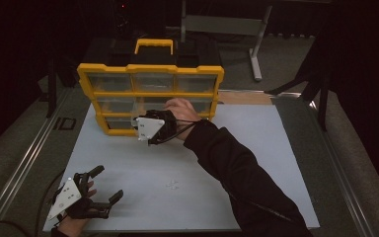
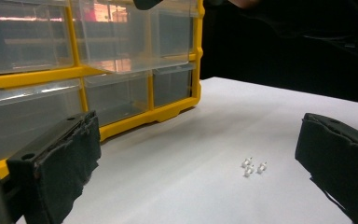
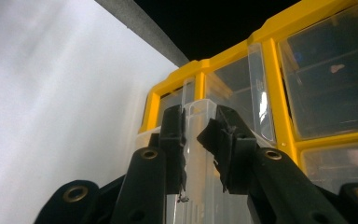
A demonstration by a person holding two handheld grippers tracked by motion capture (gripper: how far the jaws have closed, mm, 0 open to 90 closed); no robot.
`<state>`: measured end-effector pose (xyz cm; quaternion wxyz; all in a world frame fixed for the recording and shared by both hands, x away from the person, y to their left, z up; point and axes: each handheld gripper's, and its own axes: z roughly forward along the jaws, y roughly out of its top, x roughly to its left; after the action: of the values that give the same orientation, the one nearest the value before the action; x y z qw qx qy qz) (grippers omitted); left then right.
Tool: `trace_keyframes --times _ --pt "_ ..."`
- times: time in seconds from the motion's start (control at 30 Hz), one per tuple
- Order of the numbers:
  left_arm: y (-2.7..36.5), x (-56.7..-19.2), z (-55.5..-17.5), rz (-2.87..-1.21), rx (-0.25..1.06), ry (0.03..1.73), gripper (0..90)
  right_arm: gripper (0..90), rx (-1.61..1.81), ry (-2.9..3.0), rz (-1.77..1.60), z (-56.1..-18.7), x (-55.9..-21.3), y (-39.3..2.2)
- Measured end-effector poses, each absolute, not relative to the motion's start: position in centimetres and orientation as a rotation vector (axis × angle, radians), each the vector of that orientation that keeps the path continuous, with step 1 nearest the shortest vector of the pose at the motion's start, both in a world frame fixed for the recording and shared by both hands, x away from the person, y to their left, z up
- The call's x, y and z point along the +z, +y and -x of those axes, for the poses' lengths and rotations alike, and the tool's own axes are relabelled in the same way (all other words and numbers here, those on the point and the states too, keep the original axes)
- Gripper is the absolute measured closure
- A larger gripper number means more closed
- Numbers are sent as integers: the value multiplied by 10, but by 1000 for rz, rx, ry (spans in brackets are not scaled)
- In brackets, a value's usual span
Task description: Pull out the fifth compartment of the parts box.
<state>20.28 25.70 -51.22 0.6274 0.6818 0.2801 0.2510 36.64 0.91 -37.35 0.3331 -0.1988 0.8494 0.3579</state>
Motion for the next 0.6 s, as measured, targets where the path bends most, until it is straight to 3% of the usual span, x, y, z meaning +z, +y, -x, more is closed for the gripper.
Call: trace_keyframes --times 0.6 --pt "257 -512 -203 -1567 576 640 1 739 976 2227 505 -359 -382 9"
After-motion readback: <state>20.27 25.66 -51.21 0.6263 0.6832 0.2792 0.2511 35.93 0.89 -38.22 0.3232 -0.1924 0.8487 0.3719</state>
